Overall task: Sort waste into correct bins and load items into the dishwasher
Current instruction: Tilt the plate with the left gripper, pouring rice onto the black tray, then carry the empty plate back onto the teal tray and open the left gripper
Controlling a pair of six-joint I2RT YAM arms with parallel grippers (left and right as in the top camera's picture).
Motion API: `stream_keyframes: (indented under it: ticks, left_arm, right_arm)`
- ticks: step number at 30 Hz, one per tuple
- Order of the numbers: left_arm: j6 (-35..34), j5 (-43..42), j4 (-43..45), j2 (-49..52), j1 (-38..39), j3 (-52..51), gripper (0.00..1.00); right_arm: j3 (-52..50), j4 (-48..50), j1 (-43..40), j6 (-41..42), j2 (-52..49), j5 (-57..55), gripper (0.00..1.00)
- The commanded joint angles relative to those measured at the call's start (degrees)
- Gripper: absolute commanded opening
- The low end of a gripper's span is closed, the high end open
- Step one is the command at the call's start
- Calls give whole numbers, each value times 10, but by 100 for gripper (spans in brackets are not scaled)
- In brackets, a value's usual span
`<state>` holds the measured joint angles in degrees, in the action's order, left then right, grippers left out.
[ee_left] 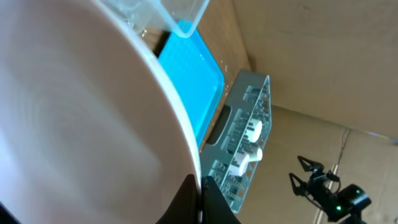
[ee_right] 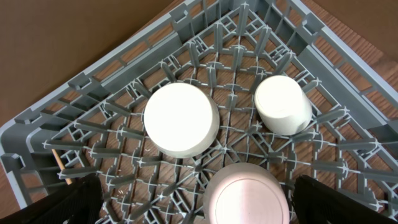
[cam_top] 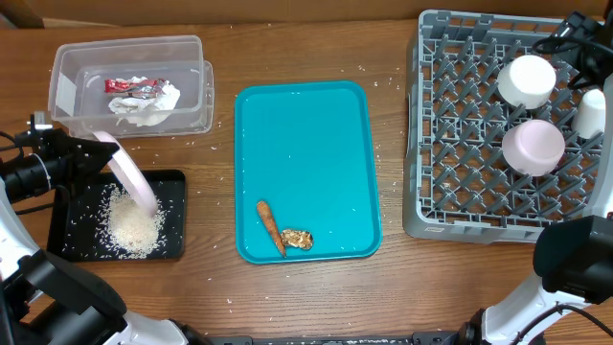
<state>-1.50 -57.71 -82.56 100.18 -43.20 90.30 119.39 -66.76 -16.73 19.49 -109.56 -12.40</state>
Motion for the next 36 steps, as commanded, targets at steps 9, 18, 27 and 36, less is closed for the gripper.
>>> stream_keyframes:
  ticks: [9, 18, 27, 36]
  left_arm:
    - [96, 5, -11, -47, 119, 2, 4]
    - [-104, 288, 153, -61, 485, 2, 4]
    - [-198, 617, 318, -32, 738, 2, 4]
    - [-198, 673, 421, 84, 807, 2, 5]
  right_arm:
    - [6, 2, 2, 5, 1, -4, 100]
    - [6, 2, 2, 5, 1, -4, 100]
    - [6, 2, 2, 5, 1, -4, 100]
    - [6, 2, 2, 5, 1, -4, 100]
